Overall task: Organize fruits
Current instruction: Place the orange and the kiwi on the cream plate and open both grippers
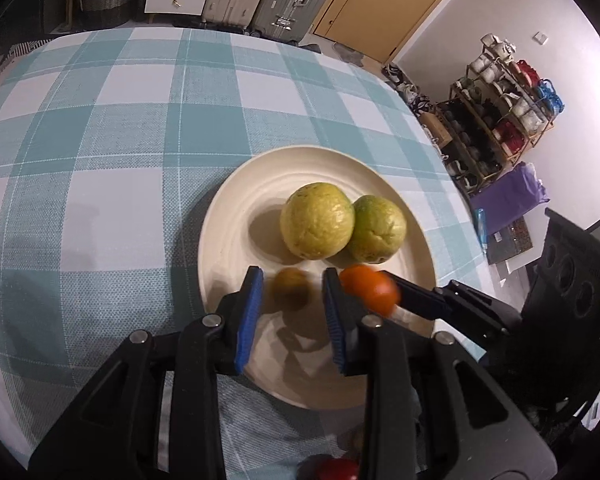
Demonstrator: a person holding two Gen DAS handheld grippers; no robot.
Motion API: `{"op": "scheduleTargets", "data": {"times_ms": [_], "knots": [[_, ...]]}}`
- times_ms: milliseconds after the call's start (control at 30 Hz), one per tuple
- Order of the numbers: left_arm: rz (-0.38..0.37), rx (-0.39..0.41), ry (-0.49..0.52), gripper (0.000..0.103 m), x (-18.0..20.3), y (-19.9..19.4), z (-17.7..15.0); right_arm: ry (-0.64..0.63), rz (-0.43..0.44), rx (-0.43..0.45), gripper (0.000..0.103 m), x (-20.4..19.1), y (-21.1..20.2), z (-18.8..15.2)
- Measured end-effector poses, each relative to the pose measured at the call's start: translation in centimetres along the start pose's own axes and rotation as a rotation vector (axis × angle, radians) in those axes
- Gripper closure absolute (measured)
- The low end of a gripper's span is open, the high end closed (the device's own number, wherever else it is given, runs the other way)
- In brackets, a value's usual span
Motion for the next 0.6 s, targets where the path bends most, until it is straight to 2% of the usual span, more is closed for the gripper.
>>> {"op": "scheduleTargets", "data": {"times_ms": [33,67,100,300,600], "knots": [[0.006,0.004,-0.003,0.055,0.0,-0.3,-0.1,-0.004,0.005,0.013,0.049,-0.1,-0.4,0.0],[0.019,0.014,-0.01,0.041,0.0,-0.5,-0.1,-0.009,0.011,0.027,0.045,-0.2,-0.8,0.0],[0.026,0.026,-0.016,0.038,-0.1,-1.0,-0.2,-0.021,0.012,0.046,0.043,-0.4,-1.4,-0.1],[0.03,0.054,-0.022,0.038,0.0,-3.0,-1.1,-0.054,-0.025,0.116,0.039,-1.5,-4.5,-0.6],[0.078,0.095,0.002,0.038,1.0,-6.6,-4.2,-0.034,-0.05,0.125,0.039,-2.1,-6.9,-2.2]]}}
Point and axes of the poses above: each gripper's, at about its wrist camera, not at the fingertips, and y roughly the way its jaws point, x to its right, z to its top, the point moved 1 cm from there along y, roughly the way its jaws point, and after that the axes turned 8 degrees about z, right-handed, at the moved point
